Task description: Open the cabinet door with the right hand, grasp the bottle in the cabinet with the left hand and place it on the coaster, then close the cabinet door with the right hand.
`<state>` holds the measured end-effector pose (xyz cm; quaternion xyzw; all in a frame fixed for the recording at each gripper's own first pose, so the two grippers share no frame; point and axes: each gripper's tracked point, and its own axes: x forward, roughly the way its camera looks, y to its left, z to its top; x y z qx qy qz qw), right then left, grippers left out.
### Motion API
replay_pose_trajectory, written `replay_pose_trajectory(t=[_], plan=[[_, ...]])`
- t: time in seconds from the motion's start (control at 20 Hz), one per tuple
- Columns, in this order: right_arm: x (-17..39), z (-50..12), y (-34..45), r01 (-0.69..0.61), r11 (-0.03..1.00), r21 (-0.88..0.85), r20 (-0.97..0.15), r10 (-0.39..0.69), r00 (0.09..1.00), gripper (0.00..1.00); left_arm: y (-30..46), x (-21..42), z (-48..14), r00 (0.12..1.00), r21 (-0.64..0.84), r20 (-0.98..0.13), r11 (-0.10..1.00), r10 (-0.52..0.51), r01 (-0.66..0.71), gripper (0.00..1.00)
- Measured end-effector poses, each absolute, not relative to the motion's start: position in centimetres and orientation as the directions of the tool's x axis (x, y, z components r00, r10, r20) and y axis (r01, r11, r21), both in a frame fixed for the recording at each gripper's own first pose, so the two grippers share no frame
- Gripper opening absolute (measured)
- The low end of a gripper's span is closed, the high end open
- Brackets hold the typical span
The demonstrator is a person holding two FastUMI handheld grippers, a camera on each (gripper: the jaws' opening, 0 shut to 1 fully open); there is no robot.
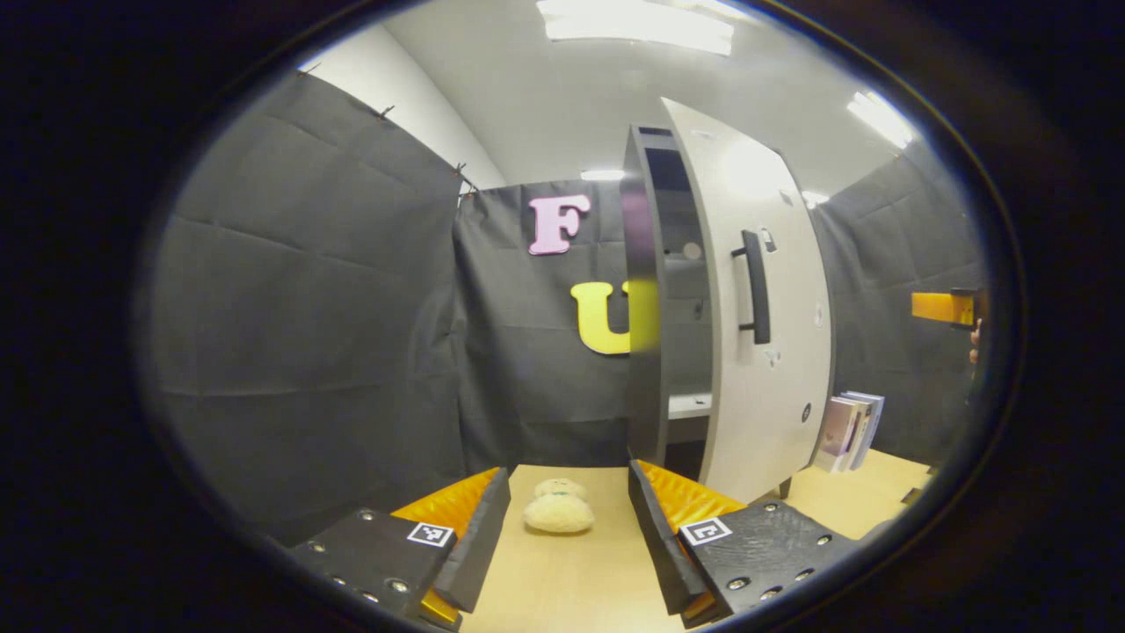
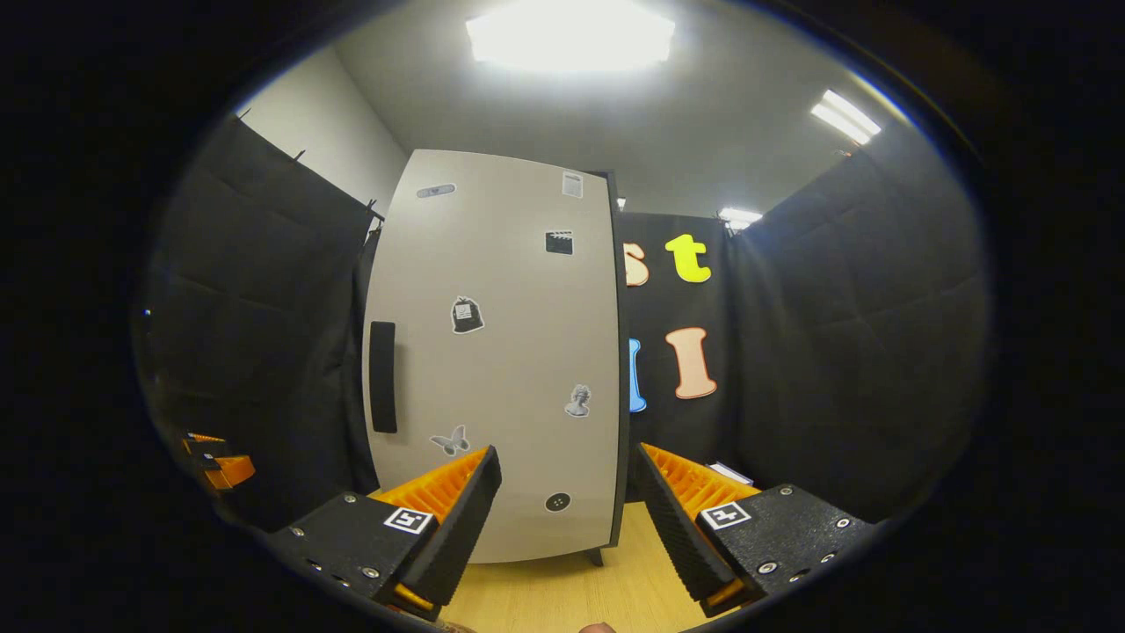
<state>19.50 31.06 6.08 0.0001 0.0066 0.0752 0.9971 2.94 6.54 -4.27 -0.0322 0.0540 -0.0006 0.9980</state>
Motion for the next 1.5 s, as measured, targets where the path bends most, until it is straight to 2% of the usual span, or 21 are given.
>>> replay_pose_trajectory(t=[0.05, 0.75, 1.5], plan=[[19.5, 5.9, 30.4, -0.151, 0.989, 0.004, -0.014, 0.151, 0.988, 0.94, 5.7, 2.9, -3.9, 0.994, -0.063, -0.109, 0.998, -0.009, 0.002, 0.74], [18.9, 4.6, 23.0, -0.173, 0.985, 0.025, -0.039, 0.174, 0.984, 0.94, -4.3, 0.9, 1.1, 0.994, -0.043, -0.1, 0.998, -0.047, 0.043, 0.74], [19.1, 3.5, 21.7, -0.174, 0.984, 0.034, -0.043, 0.175, 0.984, 0.94, -5.6, 0.2, 2.5, 0.995, -0.044, -0.09, 0.998, -0.037, 0.034, 0.74]])
